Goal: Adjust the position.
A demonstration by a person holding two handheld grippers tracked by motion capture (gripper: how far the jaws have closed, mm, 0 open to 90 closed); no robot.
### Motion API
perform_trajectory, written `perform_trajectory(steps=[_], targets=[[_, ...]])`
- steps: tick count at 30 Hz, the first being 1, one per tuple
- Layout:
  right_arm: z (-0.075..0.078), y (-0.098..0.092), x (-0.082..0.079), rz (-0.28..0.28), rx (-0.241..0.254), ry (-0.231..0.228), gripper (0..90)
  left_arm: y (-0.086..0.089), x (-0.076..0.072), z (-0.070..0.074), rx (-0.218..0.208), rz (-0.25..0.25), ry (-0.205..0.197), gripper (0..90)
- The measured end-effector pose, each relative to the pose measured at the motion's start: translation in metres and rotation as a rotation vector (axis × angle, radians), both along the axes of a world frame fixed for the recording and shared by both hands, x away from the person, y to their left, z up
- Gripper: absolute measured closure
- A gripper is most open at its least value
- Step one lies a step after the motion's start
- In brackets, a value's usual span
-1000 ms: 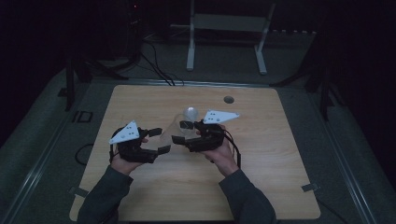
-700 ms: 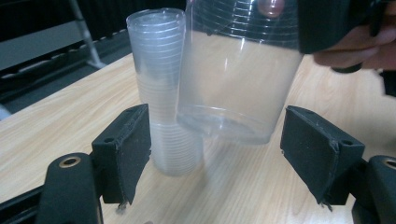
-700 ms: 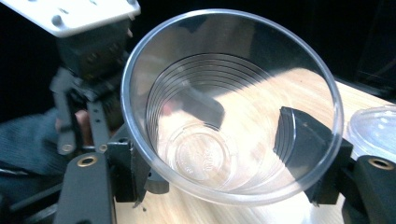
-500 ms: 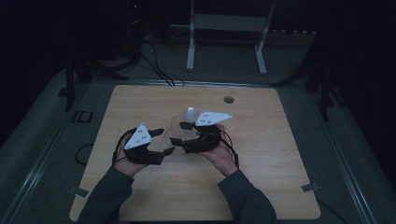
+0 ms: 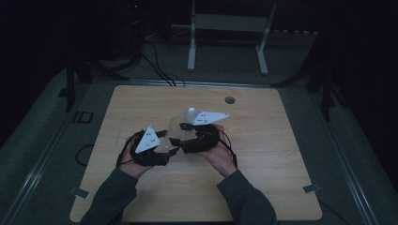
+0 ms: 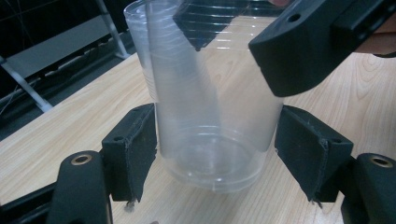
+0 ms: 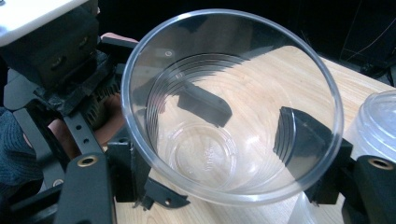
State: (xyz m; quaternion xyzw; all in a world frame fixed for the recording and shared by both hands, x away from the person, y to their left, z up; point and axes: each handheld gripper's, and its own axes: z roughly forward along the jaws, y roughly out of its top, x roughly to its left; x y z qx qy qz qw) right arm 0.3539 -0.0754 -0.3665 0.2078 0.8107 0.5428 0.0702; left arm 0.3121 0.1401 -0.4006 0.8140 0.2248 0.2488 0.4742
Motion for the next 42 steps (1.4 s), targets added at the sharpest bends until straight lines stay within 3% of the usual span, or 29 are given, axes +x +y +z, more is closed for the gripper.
perform_trajectory(steps=[9, 15, 22, 34, 35, 42], targets=[[0.0, 0.0, 0.0, 0.008, 0.012, 0.006, 29.1, -0.002, 0.001, -0.002, -0.03, -0.006, 0.02, 40.1], [-0.002, -0.003, 0.0, 0.016, 0.062, 0.017, 21.8, -0.001, 0.002, -0.002, -0.067, -0.02, 0.043, 40.3], [-0.003, -0.007, 0.002, 0.03, 0.132, 0.031, 20.4, 0.001, 0.003, -0.001, -0.102, -0.023, 0.059, 40.5], [-0.001, -0.008, 0.0, 0.048, 0.208, 0.003, 19.8, 0.0, 0.006, -0.006, -0.225, -0.072, 0.109, 40.6], [-0.001, -0.01, 0.001, 0.051, 0.23, 0.005, 20.1, -0.001, 0.006, -0.007, -0.229, -0.072, 0.112, 40.6], [0.0, -0.011, 0.002, 0.04, 0.245, 0.001, 22.2, -0.004, 0.005, -0.009, -0.232, -0.074, 0.107, 40.6]])
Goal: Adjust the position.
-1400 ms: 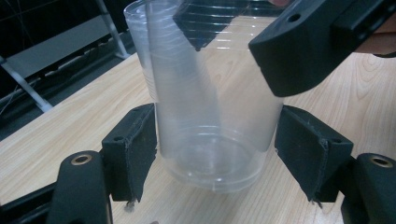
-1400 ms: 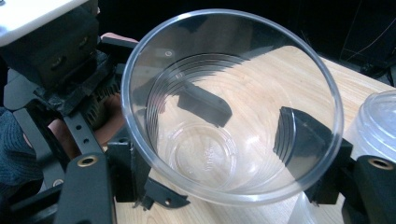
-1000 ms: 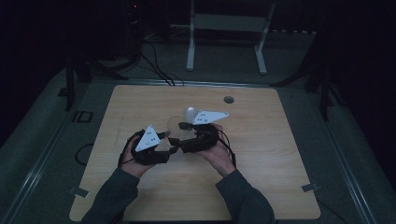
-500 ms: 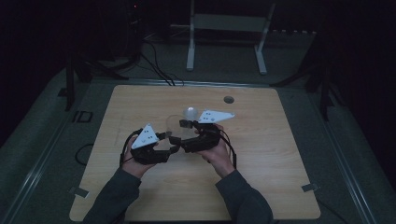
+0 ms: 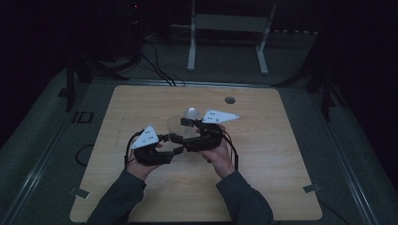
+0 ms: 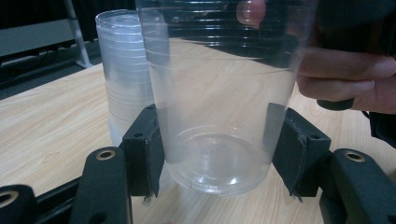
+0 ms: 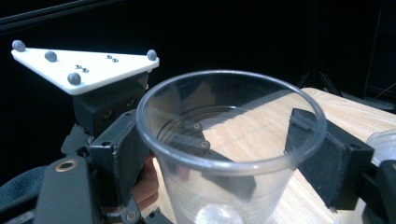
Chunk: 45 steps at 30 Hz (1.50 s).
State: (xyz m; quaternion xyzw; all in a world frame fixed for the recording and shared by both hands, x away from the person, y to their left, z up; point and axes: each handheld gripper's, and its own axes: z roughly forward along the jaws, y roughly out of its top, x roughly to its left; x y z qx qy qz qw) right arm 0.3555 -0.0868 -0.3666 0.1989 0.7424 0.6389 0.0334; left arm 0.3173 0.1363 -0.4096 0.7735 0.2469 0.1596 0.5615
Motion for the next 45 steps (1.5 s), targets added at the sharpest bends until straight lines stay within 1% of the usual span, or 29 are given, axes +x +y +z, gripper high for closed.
perform_trajectory(steps=[3, 14, 17, 20, 25, 30, 37, 45], targets=[[0.0, 0.0, 0.0, -0.003, 0.001, -0.001, 23.0, 0.0, 0.0, 0.0, -0.005, -0.003, 0.002, 40.7], [0.0, 0.001, -0.001, -0.009, -0.016, -0.019, 27.1, -0.001, 0.001, -0.002, 0.001, -0.011, 0.009, 39.9], [-0.001, 0.001, -0.002, -0.009, -0.019, -0.025, 27.4, -0.002, 0.001, -0.002, 0.004, -0.016, 0.013, 36.3], [0.0, 0.001, -0.003, -0.013, -0.025, -0.033, 27.4, -0.002, 0.0, -0.002, 0.008, -0.015, 0.008, 30.0], [0.0, -0.001, -0.003, -0.028, -0.03, -0.038, 27.4, 0.001, -0.001, 0.001, -0.001, -0.003, -0.002, 27.2], [-0.001, -0.003, -0.002, -0.047, -0.047, -0.05, 27.4, 0.006, 0.0, 0.002, 0.003, 0.01, -0.013, 26.8], [0.0, -0.006, -0.002, -0.061, -0.063, -0.065, 27.4, 0.01, 0.001, 0.003, -0.002, 0.025, -0.012, 26.8], [0.001, -0.012, -0.003, -0.077, -0.063, -0.07, 27.5, 0.012, 0.002, 0.003, -0.005, 0.042, -0.007, 26.8]])
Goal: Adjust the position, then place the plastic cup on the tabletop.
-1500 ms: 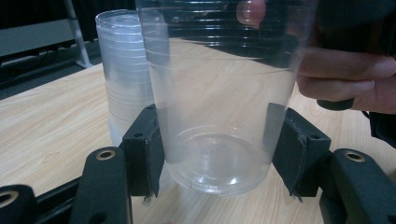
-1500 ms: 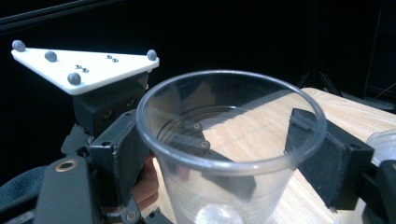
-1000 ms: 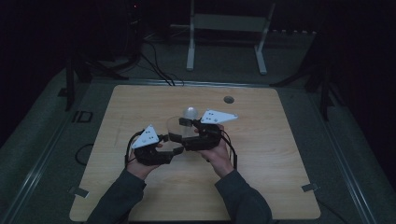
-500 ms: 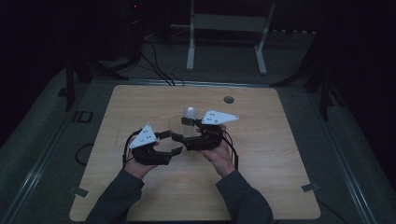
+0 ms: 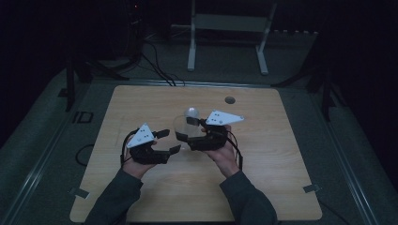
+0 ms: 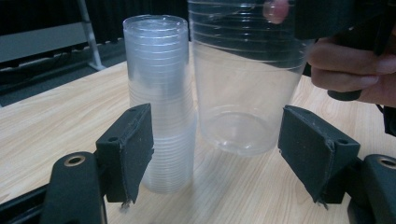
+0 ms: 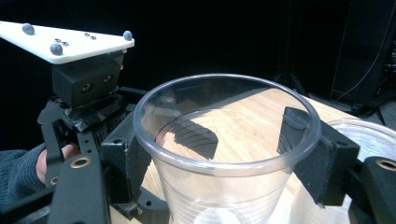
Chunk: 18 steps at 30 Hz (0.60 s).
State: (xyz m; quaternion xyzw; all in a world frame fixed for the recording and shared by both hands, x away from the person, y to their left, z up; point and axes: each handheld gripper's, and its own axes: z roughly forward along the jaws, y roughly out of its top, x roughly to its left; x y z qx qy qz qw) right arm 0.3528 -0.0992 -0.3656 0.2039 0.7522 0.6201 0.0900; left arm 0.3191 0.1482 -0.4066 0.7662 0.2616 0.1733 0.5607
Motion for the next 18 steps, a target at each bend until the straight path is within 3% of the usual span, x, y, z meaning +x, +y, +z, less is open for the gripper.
perform_trajectory(steps=[18], targets=[[-0.002, -0.013, -0.003, -0.031, -0.011, -0.019, 27.5, 0.002, 0.0, 0.0, -0.003, 0.009, 0.002, 26.8]])
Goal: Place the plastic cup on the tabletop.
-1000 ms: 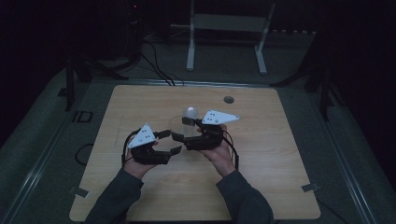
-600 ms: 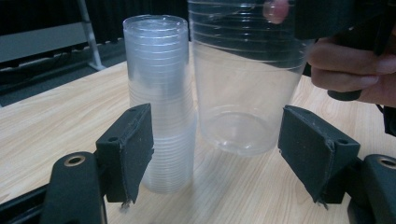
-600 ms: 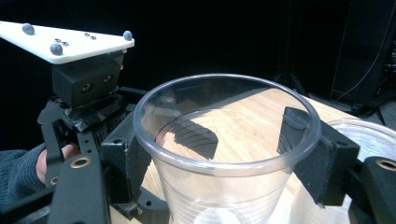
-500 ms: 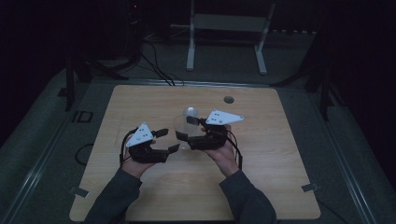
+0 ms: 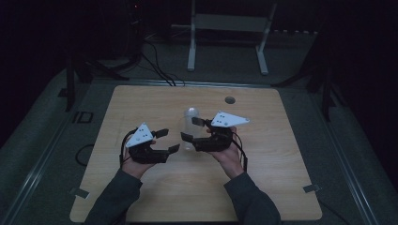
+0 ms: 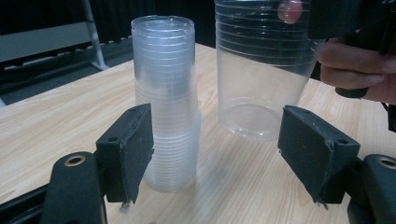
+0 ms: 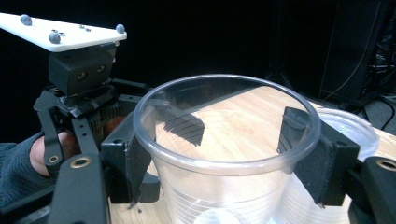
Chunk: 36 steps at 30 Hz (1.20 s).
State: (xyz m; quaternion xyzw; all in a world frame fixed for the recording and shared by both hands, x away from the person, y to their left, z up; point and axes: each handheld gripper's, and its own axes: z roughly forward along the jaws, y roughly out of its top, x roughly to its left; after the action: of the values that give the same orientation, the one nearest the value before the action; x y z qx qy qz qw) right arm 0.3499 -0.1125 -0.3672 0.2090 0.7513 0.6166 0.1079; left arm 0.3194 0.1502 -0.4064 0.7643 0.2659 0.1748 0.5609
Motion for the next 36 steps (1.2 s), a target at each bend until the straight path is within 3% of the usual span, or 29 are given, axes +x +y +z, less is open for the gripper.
perform_trajectory(steps=[36], targets=[[-0.015, -0.025, -0.001, -0.069, -0.015, -0.007, 27.5, 0.001, 0.0, -0.001, 0.006, 0.008, 0.006, 26.9]])
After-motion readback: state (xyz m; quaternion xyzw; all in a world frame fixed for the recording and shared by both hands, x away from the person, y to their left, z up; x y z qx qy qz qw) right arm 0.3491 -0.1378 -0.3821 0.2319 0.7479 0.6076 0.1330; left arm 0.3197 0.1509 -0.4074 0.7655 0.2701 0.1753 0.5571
